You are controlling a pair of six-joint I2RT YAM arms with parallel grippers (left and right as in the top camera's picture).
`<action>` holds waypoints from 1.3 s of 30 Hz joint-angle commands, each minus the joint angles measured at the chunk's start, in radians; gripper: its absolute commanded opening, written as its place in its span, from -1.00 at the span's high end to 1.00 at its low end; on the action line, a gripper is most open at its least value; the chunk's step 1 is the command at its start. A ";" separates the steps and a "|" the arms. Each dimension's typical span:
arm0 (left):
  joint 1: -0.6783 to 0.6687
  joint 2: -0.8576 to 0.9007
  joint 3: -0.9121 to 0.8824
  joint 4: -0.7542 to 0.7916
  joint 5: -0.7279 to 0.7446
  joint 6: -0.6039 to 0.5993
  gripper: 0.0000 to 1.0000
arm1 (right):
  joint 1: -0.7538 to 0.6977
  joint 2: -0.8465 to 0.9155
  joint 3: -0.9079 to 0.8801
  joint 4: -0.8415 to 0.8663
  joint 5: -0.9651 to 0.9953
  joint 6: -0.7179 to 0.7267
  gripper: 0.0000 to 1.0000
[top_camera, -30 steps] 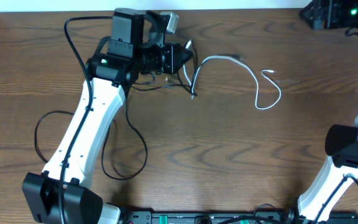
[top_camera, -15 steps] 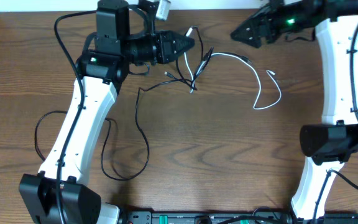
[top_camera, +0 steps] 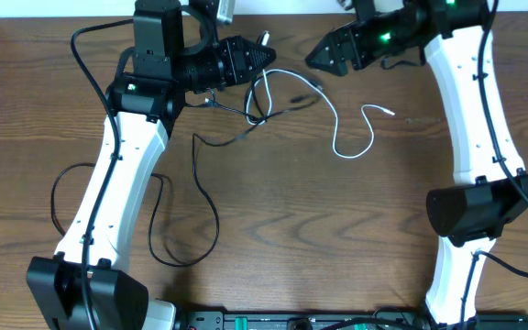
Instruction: Untangle cables
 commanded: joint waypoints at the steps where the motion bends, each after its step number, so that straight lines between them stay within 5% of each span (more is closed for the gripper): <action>1: 0.003 -0.018 0.008 0.006 -0.044 -0.068 0.85 | 0.037 0.003 -0.003 0.001 -0.024 -0.119 -0.61; 15: 0.036 -0.018 0.008 0.026 -0.091 -0.320 0.85 | 0.095 0.003 -0.115 0.087 -0.214 -0.303 -0.57; 23: 0.036 -0.018 0.008 0.026 -0.090 -0.358 0.85 | 0.134 0.003 -0.184 0.175 -0.257 -0.309 -0.48; 33: 0.036 -0.018 0.008 0.030 -0.078 -0.424 0.85 | 0.162 0.003 -0.324 0.484 -0.227 -0.140 0.18; 37: 0.036 -0.018 0.008 0.029 -0.072 -0.423 0.84 | 0.157 0.003 -0.356 0.591 -0.126 0.009 0.97; 39: 0.036 -0.018 0.008 0.029 -0.072 -0.415 0.67 | 0.145 0.000 -0.355 0.605 -0.059 0.068 0.97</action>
